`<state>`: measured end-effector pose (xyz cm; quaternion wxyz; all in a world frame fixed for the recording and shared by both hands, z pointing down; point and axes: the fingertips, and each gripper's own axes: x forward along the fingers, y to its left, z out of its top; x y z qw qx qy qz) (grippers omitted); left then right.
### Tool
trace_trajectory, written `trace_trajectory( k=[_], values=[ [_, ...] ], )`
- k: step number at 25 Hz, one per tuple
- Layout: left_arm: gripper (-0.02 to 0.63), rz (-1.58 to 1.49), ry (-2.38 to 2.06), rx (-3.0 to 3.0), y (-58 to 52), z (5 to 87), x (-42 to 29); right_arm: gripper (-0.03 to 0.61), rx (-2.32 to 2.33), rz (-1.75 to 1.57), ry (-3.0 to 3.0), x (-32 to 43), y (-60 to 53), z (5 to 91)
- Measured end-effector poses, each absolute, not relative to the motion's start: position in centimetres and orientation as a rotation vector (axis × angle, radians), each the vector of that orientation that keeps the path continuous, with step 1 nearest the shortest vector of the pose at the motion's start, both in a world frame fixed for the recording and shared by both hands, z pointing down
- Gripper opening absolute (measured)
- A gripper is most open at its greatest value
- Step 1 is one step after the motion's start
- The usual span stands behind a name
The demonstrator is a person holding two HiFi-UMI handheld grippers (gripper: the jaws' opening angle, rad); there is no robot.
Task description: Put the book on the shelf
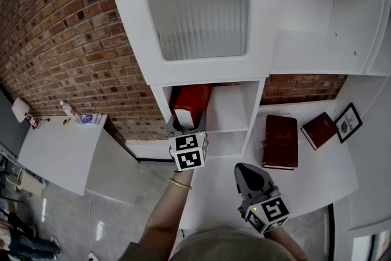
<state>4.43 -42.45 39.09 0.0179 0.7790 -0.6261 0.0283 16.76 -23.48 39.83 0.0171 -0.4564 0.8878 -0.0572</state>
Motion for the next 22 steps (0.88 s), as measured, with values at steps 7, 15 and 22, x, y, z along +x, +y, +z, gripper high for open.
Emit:
trace_trajectory(
  k=[7, 15, 22],
  values=[
    [0.298, 0.068, -1.963, 2.405, -40.7, 38.2, 4.0, 0.006, -1.402, -0.153, 2.793, 16.6, -23.1, 40.0],
    [0.298, 0.036, -2.009, 2.356, -37.8, 37.8, 2.7, 0.006, -1.348, -0.190, 2.847, 16.0, -22.1, 40.1],
    [0.298, -0.008, -2.000, 2.352, -34.5, 37.1, 2.5, 0.006, -1.309, -0.199, 2.864, 15.8, -21.2, 40.2]
  ],
)
